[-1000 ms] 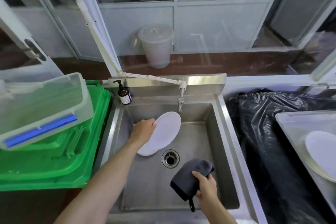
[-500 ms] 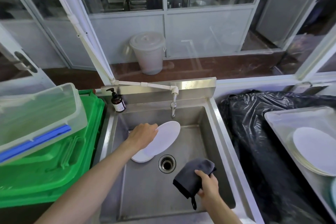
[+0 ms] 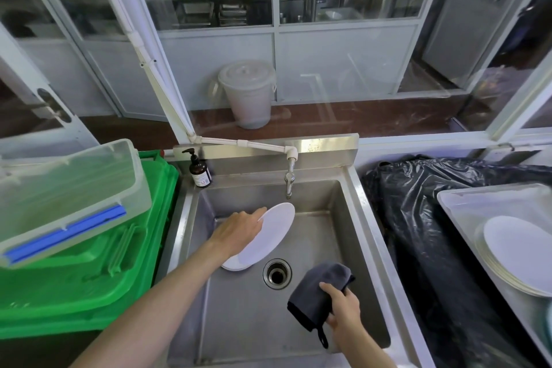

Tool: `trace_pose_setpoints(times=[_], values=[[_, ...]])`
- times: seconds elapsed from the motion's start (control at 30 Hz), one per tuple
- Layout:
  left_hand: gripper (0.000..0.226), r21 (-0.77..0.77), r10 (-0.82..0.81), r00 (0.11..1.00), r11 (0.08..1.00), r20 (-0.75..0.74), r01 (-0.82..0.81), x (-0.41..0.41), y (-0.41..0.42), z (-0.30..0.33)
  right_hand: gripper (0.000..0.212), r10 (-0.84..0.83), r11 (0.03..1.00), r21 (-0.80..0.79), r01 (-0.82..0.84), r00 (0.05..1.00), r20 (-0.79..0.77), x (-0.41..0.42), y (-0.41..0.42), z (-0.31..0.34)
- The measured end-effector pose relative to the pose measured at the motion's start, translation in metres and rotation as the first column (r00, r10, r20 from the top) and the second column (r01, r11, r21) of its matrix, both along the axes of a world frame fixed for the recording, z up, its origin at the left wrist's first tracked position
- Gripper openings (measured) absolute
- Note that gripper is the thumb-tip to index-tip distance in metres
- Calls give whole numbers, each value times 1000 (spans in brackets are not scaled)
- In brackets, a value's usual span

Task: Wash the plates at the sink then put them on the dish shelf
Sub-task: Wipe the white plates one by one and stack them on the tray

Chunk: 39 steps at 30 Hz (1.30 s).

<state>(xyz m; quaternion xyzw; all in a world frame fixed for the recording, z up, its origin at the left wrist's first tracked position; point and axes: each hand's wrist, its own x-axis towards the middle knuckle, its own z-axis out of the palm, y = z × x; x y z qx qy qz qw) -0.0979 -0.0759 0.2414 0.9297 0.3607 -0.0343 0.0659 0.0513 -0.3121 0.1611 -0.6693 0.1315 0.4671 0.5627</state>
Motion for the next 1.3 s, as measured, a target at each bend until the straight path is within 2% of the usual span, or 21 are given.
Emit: trace_pose_setpoints(times=[0.1, 0.2, 0.3, 0.4, 0.5, 0.57, 0.6, 0.67, 0.73, 0.8, 0.9, 1.0, 1.1, 1.2, 1.23, 1.3], values=[[24, 23, 49, 999, 999, -3, -49, -4, -6, -3, 27, 17, 1000, 3, -18, 999, 41, -1, 1, 0], [15, -105, 198, 957, 978, 212, -179, -16, -13, -15, 33, 72, 997, 15, -75, 985, 158, -1, 1, 5], [24, -340, 413, 800, 898, 435, -279, -29, -28, -29, 23, 134, 985, 64, -158, 949, 286, 3, 4, 19], [29, -631, 648, 576, 727, 498, -272, -32, -49, -31, 15, 187, 964, 95, -249, 885, 427, 8, 14, 39], [34, -827, 813, 355, 539, 461, -160, -29, -77, -20, 12, 267, 918, 73, -391, 741, 616, 12, 30, 62], [29, -918, 899, 243, 391, 366, -63, -24, -94, -7, 19, 316, 887, -15, -462, 582, 750, 13, 44, 77], [29, -951, 926, 221, 310, 305, 10, -21, -101, -2, 19, 336, 875, -76, -478, 488, 805, 12, 51, 82], [38, -977, 949, 255, 153, 188, 151, -17, -110, 9, 11, 381, 847, -204, -491, 294, 876, 6, 64, 90], [46, -978, 950, 289, 60, 117, 199, -14, -114, 15, 21, 400, 820, -264, -509, 178, 899, -4, 75, 92], [49, -979, 952, 290, 39, 98, 201, -7, -117, 16, 19, 386, 809, -232, -539, 190, 903, -19, 81, 93], [54, -978, 960, 266, 33, 89, 208, 2, -121, 14, 15, 406, 728, -150, -669, 245, 881, -43, 80, 96], [45, -979, 963, 234, 91, 133, 180, 4, -128, 19, 23, 411, 690, -134, -711, 233, 881, -42, 80, 97], [31, -969, 949, 235, 173, 211, 175, 4, -136, 28, 25, 393, 757, -163, -632, 242, 887, -21, 85, 101], [29, -969, 937, 252, 216, 240, 118, 11, -137, 37, 29, 320, 851, -79, -519, 394, 861, -12, 88, 110], [32, -973, 942, 246, 207, 227, 106, 15, -137, 41, 29, 311, 853, -65, -517, 405, 860, -15, 88, 114], [50, -986, 976, 169, 123, 141, 109, 23, -135, 49, 26, 352, 795, -91, -600, 333, 875, -26, 82, 118]])
